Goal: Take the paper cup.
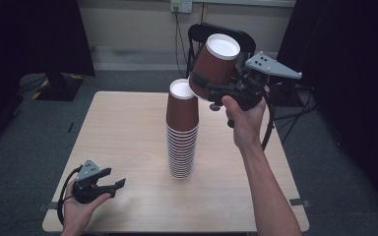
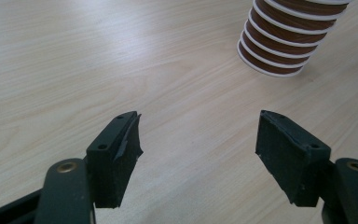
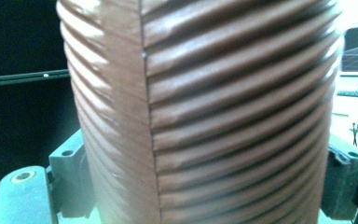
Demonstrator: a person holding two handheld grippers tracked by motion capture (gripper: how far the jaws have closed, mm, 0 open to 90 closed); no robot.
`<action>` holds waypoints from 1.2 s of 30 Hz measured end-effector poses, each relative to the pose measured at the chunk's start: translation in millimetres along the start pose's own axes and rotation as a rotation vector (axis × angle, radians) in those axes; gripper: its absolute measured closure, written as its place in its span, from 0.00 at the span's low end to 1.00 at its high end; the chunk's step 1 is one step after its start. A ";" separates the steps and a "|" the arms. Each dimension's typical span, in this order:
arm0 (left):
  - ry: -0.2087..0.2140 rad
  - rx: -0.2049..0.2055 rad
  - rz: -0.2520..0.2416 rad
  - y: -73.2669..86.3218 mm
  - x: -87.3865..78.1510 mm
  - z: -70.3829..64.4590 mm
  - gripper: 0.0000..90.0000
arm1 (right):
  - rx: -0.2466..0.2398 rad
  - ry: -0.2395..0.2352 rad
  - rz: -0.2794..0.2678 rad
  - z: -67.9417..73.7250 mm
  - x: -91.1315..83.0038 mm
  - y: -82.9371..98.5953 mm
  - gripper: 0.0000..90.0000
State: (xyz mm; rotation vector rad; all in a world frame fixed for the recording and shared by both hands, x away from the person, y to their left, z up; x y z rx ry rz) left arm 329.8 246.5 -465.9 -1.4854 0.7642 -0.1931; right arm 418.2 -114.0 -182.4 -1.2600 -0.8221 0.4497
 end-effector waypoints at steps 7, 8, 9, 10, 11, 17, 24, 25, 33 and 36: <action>-0.011 0.004 0.004 0.0 0.1 0.9 0.33 | -0.019 0.037 0.022 -8.9 -16.4 5.8 0.15; -0.011 0.004 0.004 0.0 0.2 1.1 0.32 | -0.018 0.042 0.020 -10.3 -19.3 4.7 0.15; -0.011 0.004 0.004 0.0 0.2 1.1 0.33 | -0.018 0.042 0.020 -10.3 -19.3 4.7 0.15; -0.013 0.000 0.003 0.0 0.4 1.0 0.33 | -0.021 0.049 0.028 -12.9 -24.8 3.8 0.15; -0.013 -0.001 0.002 0.0 0.5 1.0 0.33 | -0.026 0.049 0.032 -13.5 -26.6 4.0 0.15; -0.010 0.009 -0.019 -1.3 1.2 -1.9 0.33 | -0.025 0.062 0.063 -17.3 -41.3 11.3 0.15; 0.003 0.024 -0.044 -2.0 2.9 -6.9 0.33 | -0.002 0.077 0.090 -22.4 -59.7 23.6 0.15; 0.001 0.023 -0.049 -2.1 2.8 -7.7 0.33 | 0.000 0.077 0.096 -23.3 -62.3 25.8 0.15; 0.016 0.006 -0.115 -4.7 0.7 -14.0 0.33 | 0.042 0.092 0.157 -25.6 -80.7 57.0 0.15; 0.028 -0.031 -0.156 -8.6 0.8 -18.8 0.33 | 0.062 0.090 0.172 -24.8 -87.5 69.8 0.15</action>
Point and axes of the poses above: each handheld gripper's, and its own axes: x roughly forward along the jaws, y roughly out of its underside, z roughly to its left, the point moved 3 cm from there along x, roughly forward along the jaws, and after that the axes turned 15 degrees about -z, right-handed, at the moved point
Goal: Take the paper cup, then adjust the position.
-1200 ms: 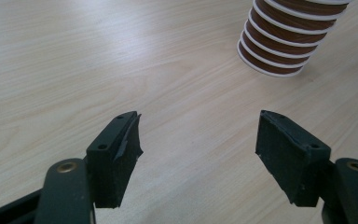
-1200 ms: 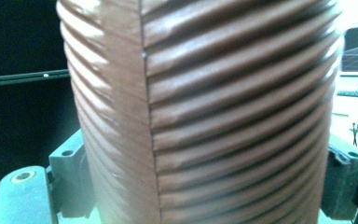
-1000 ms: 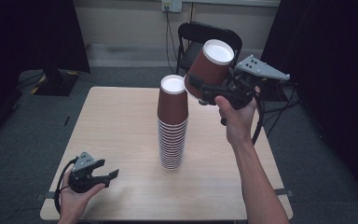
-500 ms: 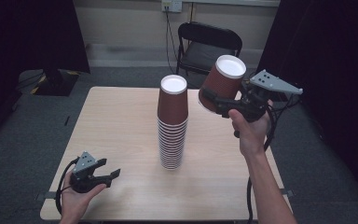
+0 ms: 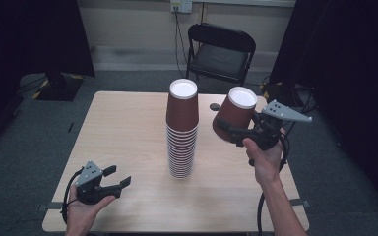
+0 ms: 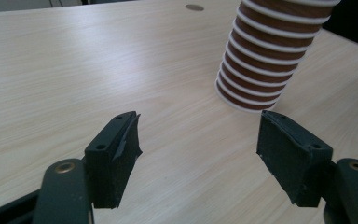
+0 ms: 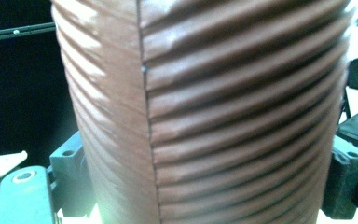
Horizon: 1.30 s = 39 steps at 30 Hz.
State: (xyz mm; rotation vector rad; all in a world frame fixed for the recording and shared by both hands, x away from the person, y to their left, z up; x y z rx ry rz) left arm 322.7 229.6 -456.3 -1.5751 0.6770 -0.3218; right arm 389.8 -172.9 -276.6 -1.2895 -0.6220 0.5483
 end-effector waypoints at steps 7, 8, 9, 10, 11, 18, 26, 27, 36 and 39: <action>0.069 -0.035 -0.024 0.3 5.5 -8.9 0.36 | 0.055 0.010 0.025 -2.6 -12.1 24.3 0.15; 0.069 -0.035 -0.024 0.3 5.5 -8.9 0.36 | 0.062 0.011 0.024 -2.8 -14.1 27.2 0.15; 0.079 -0.030 -0.025 0.4 6.8 -11.5 0.36 | 0.071 0.012 0.025 -3.4 -15.9 30.4 0.15; 0.082 -0.025 -0.031 -0.1 7.0 -12.8 0.36 | 0.081 0.011 0.030 -3.7 -17.4 33.7 0.15; 0.082 -0.025 -0.031 -0.1 7.0 -12.8 0.37 | 0.088 0.013 0.037 -4.2 -18.5 37.3 0.15; 0.129 -0.033 -0.073 -6.9 10.7 -24.6 0.37 | 0.104 0.026 0.099 -1.8 -23.0 63.7 0.15; 0.143 -0.024 -0.082 -13.3 6.6 -37.9 0.36 | 0.129 0.010 0.126 7.6 -29.2 84.4 0.15; 0.143 -0.012 -0.084 -13.9 7.0 -38.5 0.36 | 0.133 0.006 0.130 8.8 -29.5 87.1 0.15; 0.178 0.009 -0.113 -10.7 14.9 -43.4 0.32 | 0.191 -0.047 0.166 26.2 -20.0 112.0 0.15; 0.188 0.018 -0.116 -10.9 18.0 -47.3 0.33 | 0.204 -0.042 0.168 30.1 -19.1 114.7 0.15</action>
Point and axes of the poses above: each handheld gripper's, and its own axes: x roughly forward along the jaws, y roughly out of its underside, z roughly to its left, the point moved 3 cm from there along x, roughly forward along the jaws, and after that the axes turned 15 degrees about -z, right-handed, at the moved point
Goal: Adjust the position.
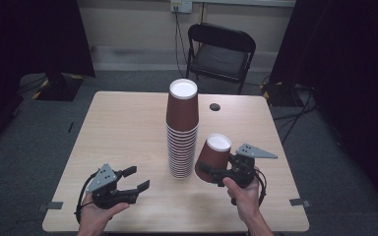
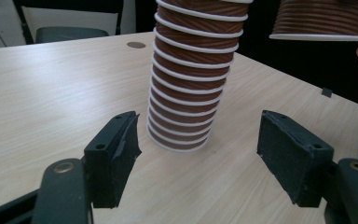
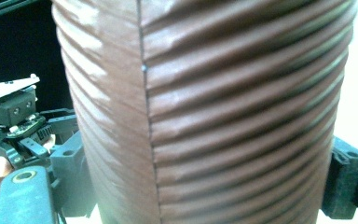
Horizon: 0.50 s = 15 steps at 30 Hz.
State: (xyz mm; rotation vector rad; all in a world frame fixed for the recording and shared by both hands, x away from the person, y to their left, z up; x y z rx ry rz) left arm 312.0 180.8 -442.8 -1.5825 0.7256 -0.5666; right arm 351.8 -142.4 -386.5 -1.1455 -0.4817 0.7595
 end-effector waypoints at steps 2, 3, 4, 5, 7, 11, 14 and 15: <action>0.022 -0.006 0.005 0.5 4.9 -3.7 0.34 | 0.014 -0.009 0.003 2.6 1.2 1.3 0.15; 0.029 -0.009 0.003 0.6 7.7 -5.2 0.34 | 0.024 -0.007 0.005 3.9 1.8 1.8 0.15; 0.032 -0.006 0.006 0.4 10.3 -6.7 0.34 | 0.037 -0.012 0.003 5.0 2.3 2.1 0.15; 0.043 -0.009 0.000 -0.8 15.3 -9.6 0.36 | 0.070 -0.033 0.000 7.1 3.6 3.1 0.15; 0.056 0.001 -0.011 -2.9 21.3 -12.9 0.37 | 0.078 -0.037 0.004 9.2 4.6 4.2 0.15; 0.064 0.024 -0.041 -5.8 32.7 -21.4 0.40 | 0.134 -0.046 0.004 12.5 5.6 7.5 0.15; 0.072 0.035 -0.054 -6.5 37.6 -26.6 0.43 | 0.184 -0.057 0.001 13.1 6.2 9.4 0.15; 0.073 0.035 -0.051 -6.9 40.2 -29.0 0.43 | 0.184 -0.057 0.001 13.1 6.2 9.4 0.15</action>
Point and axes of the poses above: each handheld gripper's, and its own axes: x roughly forward along the jaws, y roughly out of its underside, z roughly to its left, the point moved 3 cm from there along x, roughly forward along the jaws, and after that the axes turned 15 degrees about -z, right-handed, at the moved point
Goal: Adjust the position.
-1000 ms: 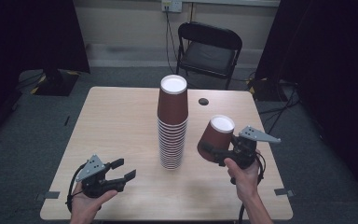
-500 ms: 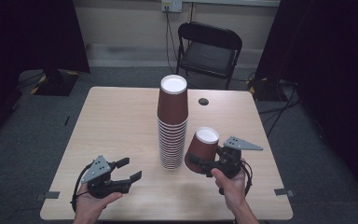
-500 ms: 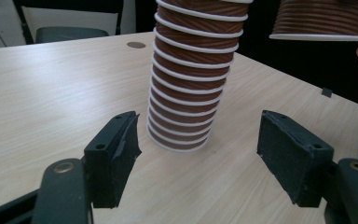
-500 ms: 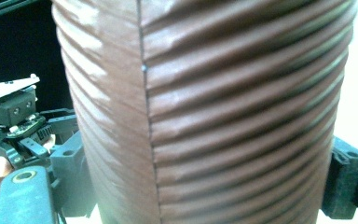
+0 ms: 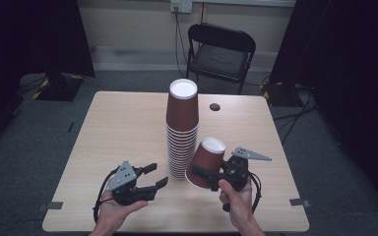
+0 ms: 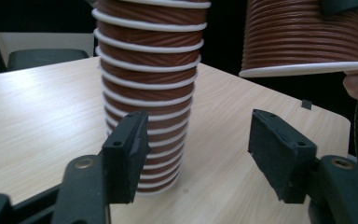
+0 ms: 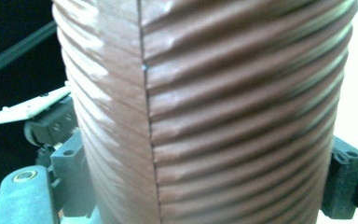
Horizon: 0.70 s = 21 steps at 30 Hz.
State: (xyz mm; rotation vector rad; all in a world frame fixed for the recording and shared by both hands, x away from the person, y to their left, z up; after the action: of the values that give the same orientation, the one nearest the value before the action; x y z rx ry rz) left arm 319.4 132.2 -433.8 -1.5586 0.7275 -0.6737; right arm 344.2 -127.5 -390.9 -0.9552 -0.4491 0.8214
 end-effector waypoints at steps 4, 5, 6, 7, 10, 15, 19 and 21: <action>0.039 0.018 -0.011 -3.5 10.3 -8.7 0.46 | 0.059 -0.015 -0.002 2.0 0.4 2.2 0.15; 0.051 0.023 -0.016 -4.5 13.2 -11.6 0.47 | 0.087 -0.028 -0.006 3.4 0.5 2.8 0.15; 0.049 0.034 -0.016 -4.8 14.2 -12.4 0.47 | 0.093 -0.027 -0.008 4.1 0.5 3.0 0.15; 0.049 0.034 -0.016 -4.8 14.2 -12.4 0.46 | 0.093 -0.027 -0.008 4.1 0.5 3.0 0.15; 0.048 0.046 -0.051 -4.7 16.7 -14.9 0.45 | 0.109 -0.030 -0.009 7.3 0.8 4.0 0.15; 0.051 0.070 -0.062 -4.6 18.8 -16.1 0.52 | 0.124 -0.033 0.002 10.8 3.1 7.6 0.15; 0.105 0.095 -0.085 -4.3 20.6 -22.8 0.54 | 0.139 -0.041 -0.011 14.6 4.6 8.2 0.15; 0.122 0.125 -0.093 -5.1 22.0 -25.9 0.58 | 0.154 -0.048 -0.007 16.0 5.6 9.0 0.15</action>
State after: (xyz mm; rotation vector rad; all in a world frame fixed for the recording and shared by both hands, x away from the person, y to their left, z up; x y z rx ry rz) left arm 313.8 99.2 -425.8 -1.4529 0.6925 -0.8736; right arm 333.3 -111.7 -390.3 -0.7929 -0.4244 0.8616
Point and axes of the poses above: each handheld gripper's, and its own axes: x roughly forward along the jaws, y roughly out of its underside, z roughly to its left, the point moved 3 cm from there along x, roughly forward along the jaws, and after that the axes turned 15 degrees about -z, right-handed, at the moved point
